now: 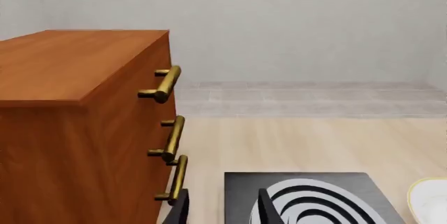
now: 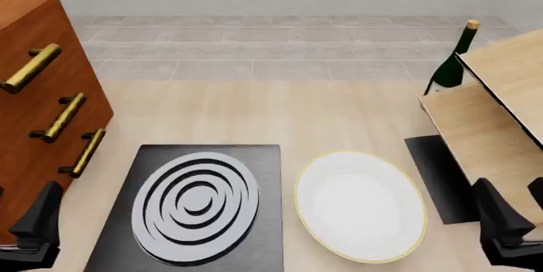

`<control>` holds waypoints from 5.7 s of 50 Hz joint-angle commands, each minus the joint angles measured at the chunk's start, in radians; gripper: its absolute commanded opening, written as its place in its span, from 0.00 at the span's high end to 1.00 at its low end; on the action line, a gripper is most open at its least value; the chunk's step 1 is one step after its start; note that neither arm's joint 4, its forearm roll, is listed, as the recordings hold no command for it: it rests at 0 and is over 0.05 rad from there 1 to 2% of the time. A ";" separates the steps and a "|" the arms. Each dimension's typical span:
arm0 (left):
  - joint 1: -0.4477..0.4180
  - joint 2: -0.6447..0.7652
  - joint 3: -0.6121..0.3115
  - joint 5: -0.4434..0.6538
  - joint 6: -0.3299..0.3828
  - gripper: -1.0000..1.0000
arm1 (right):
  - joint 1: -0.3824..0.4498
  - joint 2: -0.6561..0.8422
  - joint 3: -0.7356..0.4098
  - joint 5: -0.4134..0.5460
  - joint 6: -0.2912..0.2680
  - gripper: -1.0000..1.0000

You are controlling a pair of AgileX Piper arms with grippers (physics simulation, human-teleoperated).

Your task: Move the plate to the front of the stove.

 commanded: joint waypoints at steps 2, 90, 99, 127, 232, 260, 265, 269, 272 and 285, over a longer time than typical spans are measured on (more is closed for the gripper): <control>-0.020 -0.001 -0.004 -0.025 0.008 0.00 | -0.054 -0.051 0.054 -0.057 -0.052 0.00; -1.037 0.908 -0.716 0.006 1.030 0.00 | -0.052 -0.050 0.055 -0.056 -0.050 0.00; -1.081 0.963 -0.727 0.011 1.056 0.00 | -0.052 -0.050 0.055 -0.056 -0.051 0.00; -1.239 1.128 -0.792 -0.068 1.074 0.00 | -0.052 -0.050 0.055 -0.057 -0.050 0.00; -1.324 1.591 -0.695 -0.384 1.179 0.00 | -0.053 -0.050 0.055 -0.056 -0.050 0.00; -1.270 1.644 -0.699 -0.403 1.206 0.00 | -0.059 -0.049 0.055 -0.055 -0.051 0.00; -1.264 1.655 -0.694 -0.413 1.214 0.00 | -0.059 -0.049 0.055 -0.055 -0.051 0.00; -1.259 1.667 -0.692 -0.420 1.215 0.00 | -0.059 -0.049 0.055 -0.056 -0.051 0.00; -1.253 1.678 -0.679 -0.437 1.228 0.00 | -0.059 -0.049 0.055 -0.055 -0.051 0.00; -1.228 1.691 -0.683 -0.440 1.237 0.00 | -0.059 -0.049 0.055 -0.055 -0.051 0.00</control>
